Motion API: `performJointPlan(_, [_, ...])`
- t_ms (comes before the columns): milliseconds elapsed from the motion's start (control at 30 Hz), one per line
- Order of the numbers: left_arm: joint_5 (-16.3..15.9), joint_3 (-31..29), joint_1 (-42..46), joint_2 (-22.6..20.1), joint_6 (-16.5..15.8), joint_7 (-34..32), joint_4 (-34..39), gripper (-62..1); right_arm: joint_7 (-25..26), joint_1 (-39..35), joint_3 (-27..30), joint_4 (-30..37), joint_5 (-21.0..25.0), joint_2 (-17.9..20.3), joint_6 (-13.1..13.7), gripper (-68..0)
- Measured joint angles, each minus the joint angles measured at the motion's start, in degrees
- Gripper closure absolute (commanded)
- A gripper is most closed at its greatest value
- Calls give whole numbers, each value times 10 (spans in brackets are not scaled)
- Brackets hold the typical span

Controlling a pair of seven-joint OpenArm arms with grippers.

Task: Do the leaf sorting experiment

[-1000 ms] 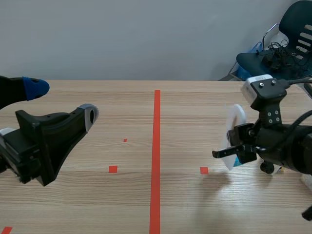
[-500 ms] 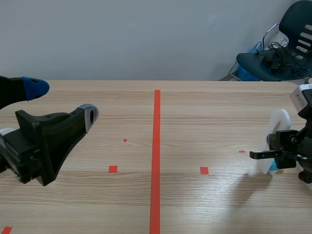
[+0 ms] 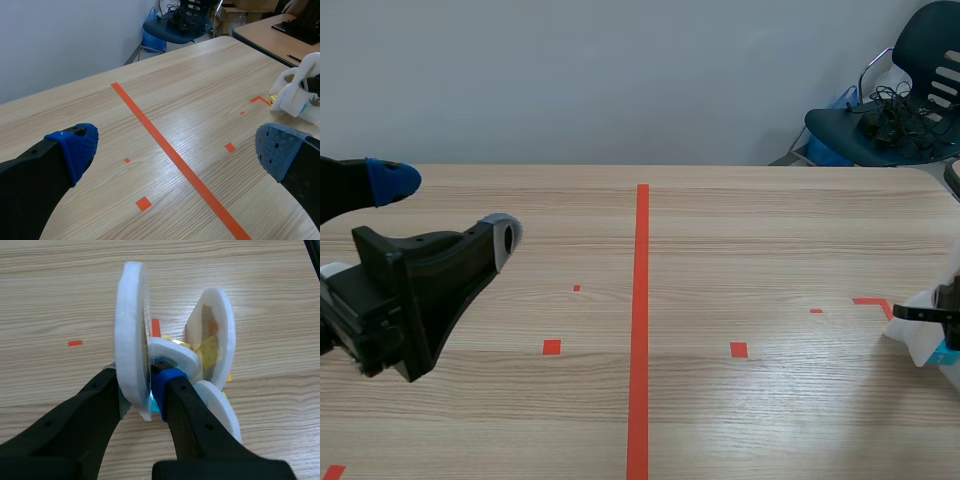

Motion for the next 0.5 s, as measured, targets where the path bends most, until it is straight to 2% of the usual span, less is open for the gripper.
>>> performJointPlan(100, [0,0,0,0,0,0,0,-623,0,0,-4,0,0,0,0,-60])
performJointPlan(300, [0,0,0,0,0,0,0,-623,0,0,-4,0,0,0,2,-229])
performJointPlan(433, [0,0,0,0,0,0,0,-623,0,0,-4,0,0,0,5,-251])
performJointPlan(500, [0,0,0,0,0,0,0,-623,3,0,-4,0,0,1,30,-266])
